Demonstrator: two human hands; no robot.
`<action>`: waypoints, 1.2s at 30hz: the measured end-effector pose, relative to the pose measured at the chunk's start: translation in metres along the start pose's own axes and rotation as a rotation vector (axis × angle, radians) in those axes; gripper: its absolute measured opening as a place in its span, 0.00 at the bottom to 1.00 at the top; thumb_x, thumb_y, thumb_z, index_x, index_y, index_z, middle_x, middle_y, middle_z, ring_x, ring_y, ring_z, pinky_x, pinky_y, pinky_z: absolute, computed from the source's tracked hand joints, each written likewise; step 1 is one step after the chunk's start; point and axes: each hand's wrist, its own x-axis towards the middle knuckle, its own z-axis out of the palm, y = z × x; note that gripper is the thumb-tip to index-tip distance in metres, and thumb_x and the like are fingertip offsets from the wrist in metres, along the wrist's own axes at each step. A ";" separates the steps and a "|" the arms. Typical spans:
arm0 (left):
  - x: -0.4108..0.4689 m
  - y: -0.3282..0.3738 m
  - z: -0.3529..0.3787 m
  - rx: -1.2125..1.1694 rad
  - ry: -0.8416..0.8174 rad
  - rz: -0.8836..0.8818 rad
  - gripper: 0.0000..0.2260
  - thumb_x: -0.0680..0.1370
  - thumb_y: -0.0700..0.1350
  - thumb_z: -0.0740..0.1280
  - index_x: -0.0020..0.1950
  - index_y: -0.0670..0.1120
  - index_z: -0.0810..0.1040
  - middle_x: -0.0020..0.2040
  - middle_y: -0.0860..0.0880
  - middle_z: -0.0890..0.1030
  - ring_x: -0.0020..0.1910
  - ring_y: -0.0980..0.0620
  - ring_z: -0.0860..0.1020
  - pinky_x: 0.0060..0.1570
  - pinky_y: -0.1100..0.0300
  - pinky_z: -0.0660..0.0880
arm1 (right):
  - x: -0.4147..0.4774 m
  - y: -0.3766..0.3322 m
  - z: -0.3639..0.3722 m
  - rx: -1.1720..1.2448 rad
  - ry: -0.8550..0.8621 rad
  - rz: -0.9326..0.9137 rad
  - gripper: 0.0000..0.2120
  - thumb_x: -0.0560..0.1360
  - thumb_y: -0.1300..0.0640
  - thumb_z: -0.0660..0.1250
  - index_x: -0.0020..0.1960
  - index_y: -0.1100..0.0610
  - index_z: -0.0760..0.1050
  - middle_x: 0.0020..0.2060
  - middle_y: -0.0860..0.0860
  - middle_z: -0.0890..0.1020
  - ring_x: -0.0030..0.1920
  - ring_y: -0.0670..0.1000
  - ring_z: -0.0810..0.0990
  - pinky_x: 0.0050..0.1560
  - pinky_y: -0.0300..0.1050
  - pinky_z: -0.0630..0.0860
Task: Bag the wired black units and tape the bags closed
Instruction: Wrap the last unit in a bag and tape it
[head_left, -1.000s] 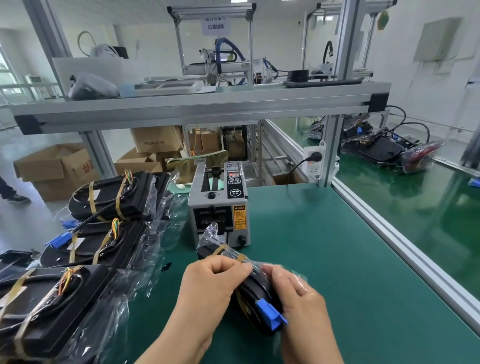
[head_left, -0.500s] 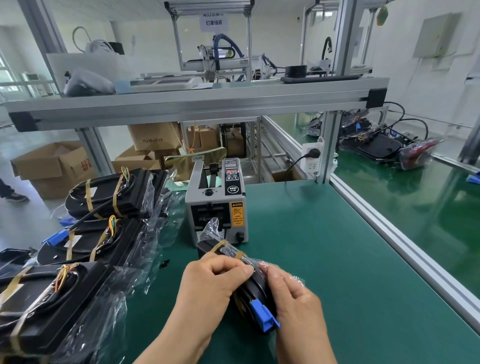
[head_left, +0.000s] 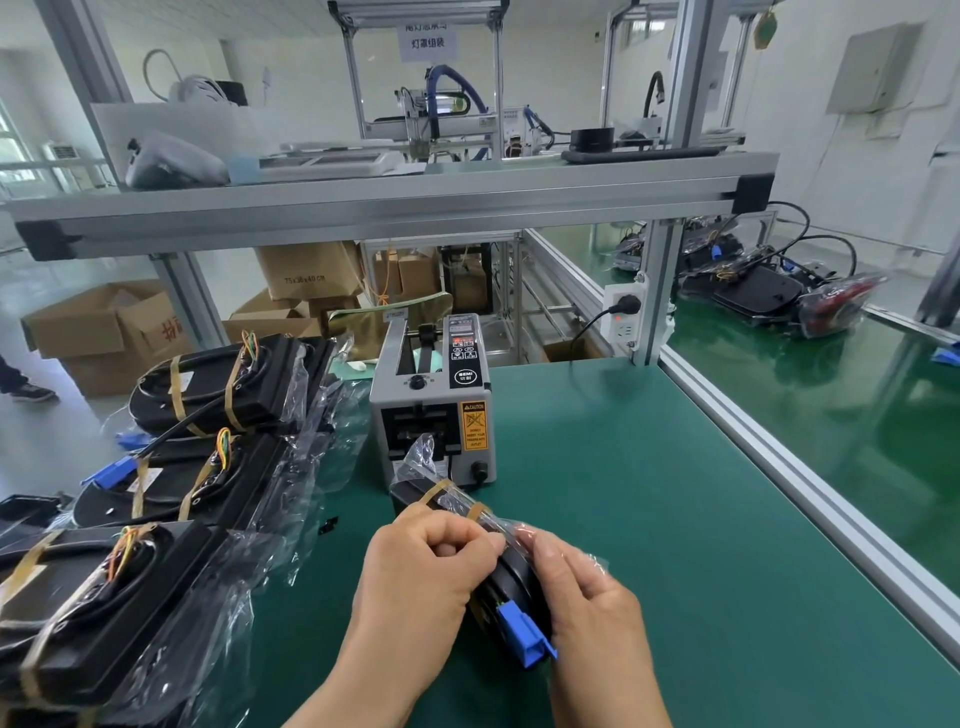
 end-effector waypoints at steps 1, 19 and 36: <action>0.000 0.000 0.000 0.005 0.006 0.007 0.05 0.69 0.51 0.77 0.34 0.57 0.84 0.37 0.61 0.78 0.30 0.63 0.73 0.37 0.63 0.71 | 0.000 0.000 0.000 -0.009 -0.003 -0.003 0.08 0.77 0.55 0.68 0.47 0.47 0.86 0.44 0.51 0.88 0.47 0.50 0.87 0.51 0.48 0.79; 0.003 0.002 0.000 0.161 0.094 -0.016 0.12 0.66 0.60 0.73 0.43 0.63 0.73 0.26 0.59 0.68 0.25 0.61 0.67 0.23 0.69 0.63 | -0.003 -0.001 -0.004 -0.018 -0.033 -0.023 0.09 0.78 0.56 0.67 0.47 0.50 0.87 0.45 0.52 0.88 0.48 0.51 0.87 0.52 0.48 0.80; 0.032 0.004 -0.026 0.213 -0.213 0.092 0.10 0.67 0.48 0.80 0.38 0.52 0.79 0.25 0.57 0.71 0.23 0.61 0.67 0.26 0.71 0.65 | 0.003 0.000 -0.007 -0.026 -0.049 -0.080 0.09 0.77 0.57 0.67 0.48 0.49 0.87 0.44 0.53 0.88 0.48 0.53 0.87 0.53 0.51 0.80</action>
